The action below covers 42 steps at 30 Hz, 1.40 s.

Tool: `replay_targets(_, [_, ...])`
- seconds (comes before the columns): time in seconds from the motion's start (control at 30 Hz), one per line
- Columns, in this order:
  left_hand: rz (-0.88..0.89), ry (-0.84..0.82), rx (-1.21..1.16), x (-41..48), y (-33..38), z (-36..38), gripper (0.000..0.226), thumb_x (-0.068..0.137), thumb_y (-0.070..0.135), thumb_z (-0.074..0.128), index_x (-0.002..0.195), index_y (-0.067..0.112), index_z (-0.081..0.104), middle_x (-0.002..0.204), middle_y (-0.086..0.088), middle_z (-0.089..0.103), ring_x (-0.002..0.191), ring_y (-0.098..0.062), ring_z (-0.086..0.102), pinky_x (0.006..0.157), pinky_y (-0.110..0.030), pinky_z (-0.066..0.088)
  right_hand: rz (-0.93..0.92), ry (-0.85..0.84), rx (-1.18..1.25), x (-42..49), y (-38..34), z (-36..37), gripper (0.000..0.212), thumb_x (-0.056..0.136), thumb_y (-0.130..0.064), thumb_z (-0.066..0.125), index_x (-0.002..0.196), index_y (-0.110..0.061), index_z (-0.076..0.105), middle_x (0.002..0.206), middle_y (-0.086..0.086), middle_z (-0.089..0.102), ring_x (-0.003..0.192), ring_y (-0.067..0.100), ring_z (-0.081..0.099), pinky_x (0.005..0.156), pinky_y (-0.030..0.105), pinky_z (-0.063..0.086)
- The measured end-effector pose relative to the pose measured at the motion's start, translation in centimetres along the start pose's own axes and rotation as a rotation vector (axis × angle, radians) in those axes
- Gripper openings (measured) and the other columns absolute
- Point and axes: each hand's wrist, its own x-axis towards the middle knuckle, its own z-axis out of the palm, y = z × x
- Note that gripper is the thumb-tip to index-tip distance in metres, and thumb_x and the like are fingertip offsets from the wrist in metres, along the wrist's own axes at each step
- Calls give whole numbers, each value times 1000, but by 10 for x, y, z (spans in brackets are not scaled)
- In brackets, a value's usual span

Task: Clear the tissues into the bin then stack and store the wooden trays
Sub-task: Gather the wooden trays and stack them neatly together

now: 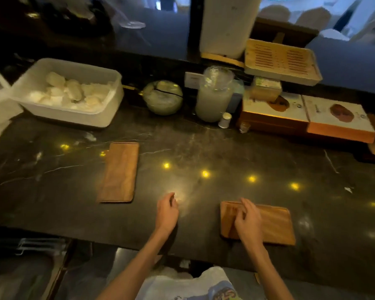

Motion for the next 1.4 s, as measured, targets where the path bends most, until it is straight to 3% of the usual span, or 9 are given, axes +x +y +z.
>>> replay_targets(0.2, [-185, 350, 84, 58, -49, -147, 36, 98, 15, 46, 133, 6, 52, 131, -20, 53, 125, -37, 46, 106, -50, 39, -96, -396, 163, -3, -137, 132, 41, 93, 1, 48, 132, -8, 56, 132, 10, 59, 121, 19, 55, 102, 24, 39])
replay_targets(0.37, [-364, 222, 51, 85, -76, -188, 37, 94, 17, 55, 126, 0, 55, 126, -24, 60, 121, -39, 52, 104, -44, 42, 233, -668, 395, -8, -191, 216, 50, 94, 1, 49, 143, -1, 40, 137, 17, 53, 121, 27, 55, 96, 35, 47])
replay_targets(0.5, [-412, 211, -310, 85, -77, -186, 35, 83, -1, 64, 118, -5, 59, 116, -24, 65, 111, -39, 61, 95, -43, 51, 345, -770, 494, -13, -202, 236, 31, 94, -5, 53, 125, -4, 56, 115, 17, 66, 93, 15, 62, 82, 28, 53])
replay_targets(0.73, [-342, 160, -827, 83, -54, -173, 31, 95, -8, 45, 121, 9, 46, 112, -15, 58, 95, -27, 59, 76, -42, 54, 359, -718, 629, 12, -192, 204, 50, 96, -19, 57, 141, -9, 38, 95, 9, 67, 84, 19, 65, 76, 31, 56])
replay_targets(0.97, [-103, -76, -556, 88, -11, -134, 21, 97, 12, 52, 113, 15, 65, 116, -12, 66, 107, -24, 65, 88, -43, 58, 420, -345, 944, 49, -119, 96, 37, 97, -23, 55, 132, -14, 49, 132, 17, 57, 103, 25, 62, 86, 43, 52])
replay_targets(1.1, [-86, -184, -523, 70, 24, -67, 25, 95, 23, 59, 117, 10, 60, 103, -8, 71, 86, -8, 68, 63, -17, 54, 388, -149, 772, 44, -54, 23, 46, 95, -12, 57, 140, -12, 46, 126, 16, 61, 101, 29, 64, 74, 39, 55])
replay_targets(1.2, [-157, -308, -581, 42, 41, -9, 37, 92, 24, 63, 125, 13, 52, 110, -9, 69, 98, -18, 68, 73, -28, 57, 412, -36, 728, 28, -6, -19, 48, 95, -11, 56, 142, -11, 43, 118, 11, 61, 88, 19, 65, 66, 31, 56])
replay_targets(1.3, [-105, -391, -449, 12, 49, 43, 44, 95, 12, 57, 136, 22, 46, 108, 5, 66, 98, -10, 65, 78, -26, 56, 445, 49, 607, 16, 42, -49, 49, 97, -10, 53, 144, -11, 41, 129, 15, 57, 110, 37, 61, 88, 53, 52])
replay_targets(1.4, [-58, -397, -290, -12, 57, 85, 38, 95, 6, 53, 131, 18, 55, 104, 10, 67, 104, -14, 65, 89, -32, 56, 430, 74, 537, 12, 81, -70, 52, 96, -1, 50, 146, -12, 39, 135, 10, 55, 125, 42, 51, 102, 57, 45])
